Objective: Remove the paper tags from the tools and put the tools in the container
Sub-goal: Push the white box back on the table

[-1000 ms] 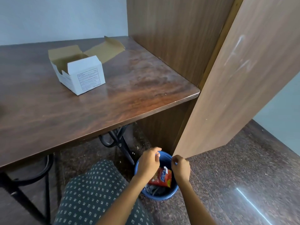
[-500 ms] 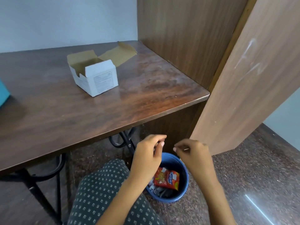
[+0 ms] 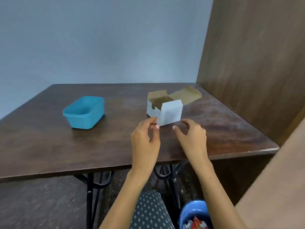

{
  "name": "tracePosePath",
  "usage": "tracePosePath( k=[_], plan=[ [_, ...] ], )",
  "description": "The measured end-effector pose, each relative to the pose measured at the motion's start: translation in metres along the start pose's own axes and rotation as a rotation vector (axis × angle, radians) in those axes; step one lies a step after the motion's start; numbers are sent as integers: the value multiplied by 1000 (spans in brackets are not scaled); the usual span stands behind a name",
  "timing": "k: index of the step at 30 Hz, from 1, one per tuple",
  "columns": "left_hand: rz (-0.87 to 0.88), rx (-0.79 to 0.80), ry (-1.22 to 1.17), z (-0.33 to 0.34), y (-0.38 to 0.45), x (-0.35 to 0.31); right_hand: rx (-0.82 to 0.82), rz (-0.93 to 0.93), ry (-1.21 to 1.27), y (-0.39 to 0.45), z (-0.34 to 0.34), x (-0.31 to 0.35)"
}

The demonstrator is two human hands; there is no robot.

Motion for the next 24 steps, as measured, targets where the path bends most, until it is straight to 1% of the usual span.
tracePosePath(
  k=[2,7,11,13,20,24],
  plan=[
    [-28,33,32,6,10,9,50,35,0,14,18,-2],
    [-118,216,138,33,29,32,159,144,49,46,46,-13],
    [-146,297,189,47,39,44,164,165,117,54,52,-7],
    [-165,305,178,49,43,46,155,157,112,52,55,-4],
    [-222,257,126,38,59,54,156,40,7,44,70,9],
    [-257,257,121,34,61,56,153,37,-19,40,72,10]
  ],
)
Point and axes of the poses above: each hand's wrist, its own y-axis towards the middle knuckle, its own z-axis out of the palm, x = y × z, the point moved 5 cm from there along y, towards the middle knuckle, and after that the axes turned 2 degrees about -y, right-handed, at the moved point
